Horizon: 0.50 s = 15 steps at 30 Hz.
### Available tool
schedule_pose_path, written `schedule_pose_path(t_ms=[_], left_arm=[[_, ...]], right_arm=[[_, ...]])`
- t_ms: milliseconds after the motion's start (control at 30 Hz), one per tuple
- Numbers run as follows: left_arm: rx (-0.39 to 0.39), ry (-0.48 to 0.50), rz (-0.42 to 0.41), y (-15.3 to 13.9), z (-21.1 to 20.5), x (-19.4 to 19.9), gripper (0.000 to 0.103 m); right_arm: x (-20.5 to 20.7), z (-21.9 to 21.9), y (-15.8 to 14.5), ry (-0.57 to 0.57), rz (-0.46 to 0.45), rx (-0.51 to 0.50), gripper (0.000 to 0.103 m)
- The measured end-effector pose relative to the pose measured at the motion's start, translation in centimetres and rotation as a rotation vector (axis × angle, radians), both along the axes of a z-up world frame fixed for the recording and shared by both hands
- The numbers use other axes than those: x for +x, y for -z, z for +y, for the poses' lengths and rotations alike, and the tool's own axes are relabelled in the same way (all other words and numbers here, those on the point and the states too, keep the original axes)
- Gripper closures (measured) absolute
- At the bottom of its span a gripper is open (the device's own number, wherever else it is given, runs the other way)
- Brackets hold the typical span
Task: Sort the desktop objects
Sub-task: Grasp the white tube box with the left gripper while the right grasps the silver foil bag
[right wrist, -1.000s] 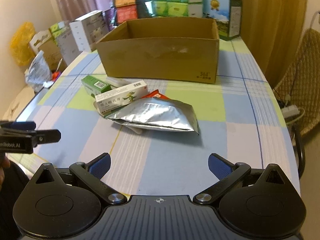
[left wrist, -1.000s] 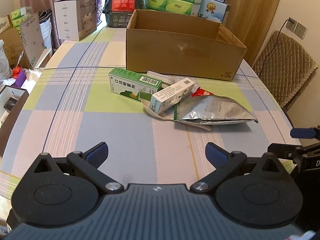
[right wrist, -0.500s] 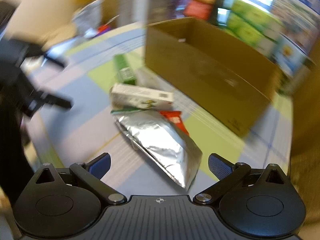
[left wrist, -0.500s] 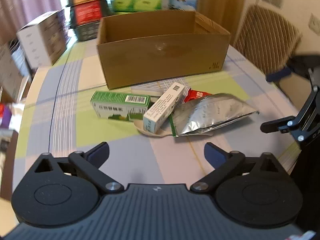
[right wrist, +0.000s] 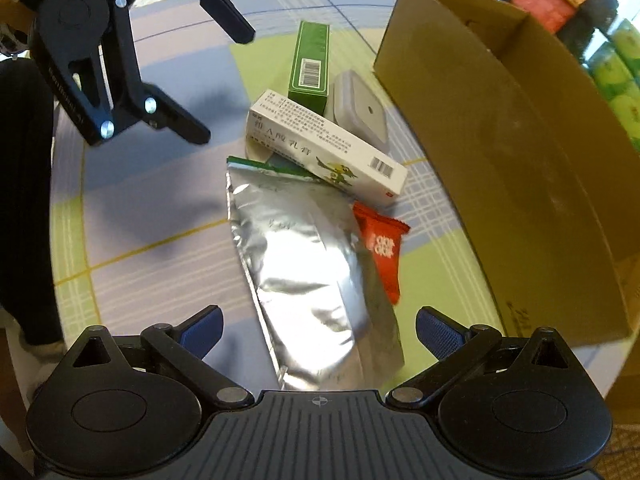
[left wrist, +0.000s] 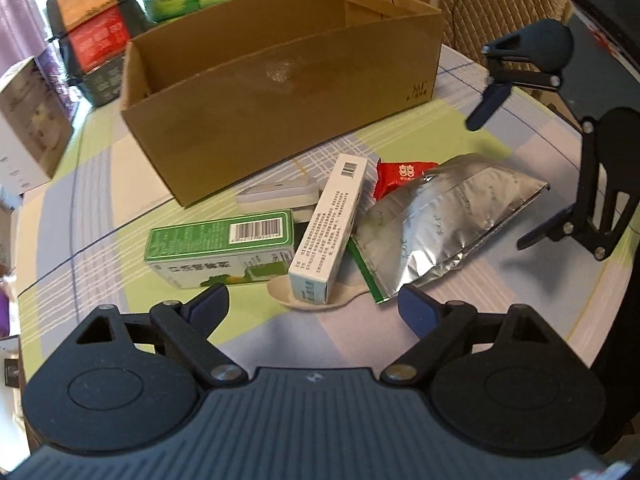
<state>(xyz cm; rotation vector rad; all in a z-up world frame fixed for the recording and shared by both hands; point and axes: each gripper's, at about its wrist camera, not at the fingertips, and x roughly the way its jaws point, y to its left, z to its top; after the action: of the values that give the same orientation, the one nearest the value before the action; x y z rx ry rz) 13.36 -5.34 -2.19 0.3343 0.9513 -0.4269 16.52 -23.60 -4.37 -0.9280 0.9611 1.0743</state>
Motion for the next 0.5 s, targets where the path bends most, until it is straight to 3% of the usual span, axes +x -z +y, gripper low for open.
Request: schedule_pose_path(t_ms=[133, 200, 267, 367, 433, 500], left_arm=[[-0.014, 0.007, 0.027, 1.0, -0.3, 0.9, 0.027], [-0.02, 0.013, 0.025, 1.2, -0.4, 1.2, 0.027], [-0.021, 0.019, 0.02, 1.4, -0.6, 1.5, 0.027], [-0.011, 0.034, 0.019, 1.7, -0.9, 1.9, 0.031], [0.001, 0.038, 0.026, 2.0, -1.1, 2.2, 0.039], [0.012, 0.036, 0.037, 2.3, -1.2, 2.4, 0.057]], right_arm=[[0.8, 1.1, 1.4, -0.014, 0.013, -0.02, 0.004], [1.0, 1.5, 2.1, -0.022, 0.019, -0.041, 0.018], [1.1, 1.5, 2.6, -0.017, 0.013, -0.05, 0.022], [1.2, 1.3, 3.0, -0.002, 0.014, -0.041, 0.037], [1.2, 0.8, 2.8, 0.023, 0.02, -0.028, 0.042], [1.0, 0.1, 2.6, 0.048, 0.033, -0.024, 0.047]])
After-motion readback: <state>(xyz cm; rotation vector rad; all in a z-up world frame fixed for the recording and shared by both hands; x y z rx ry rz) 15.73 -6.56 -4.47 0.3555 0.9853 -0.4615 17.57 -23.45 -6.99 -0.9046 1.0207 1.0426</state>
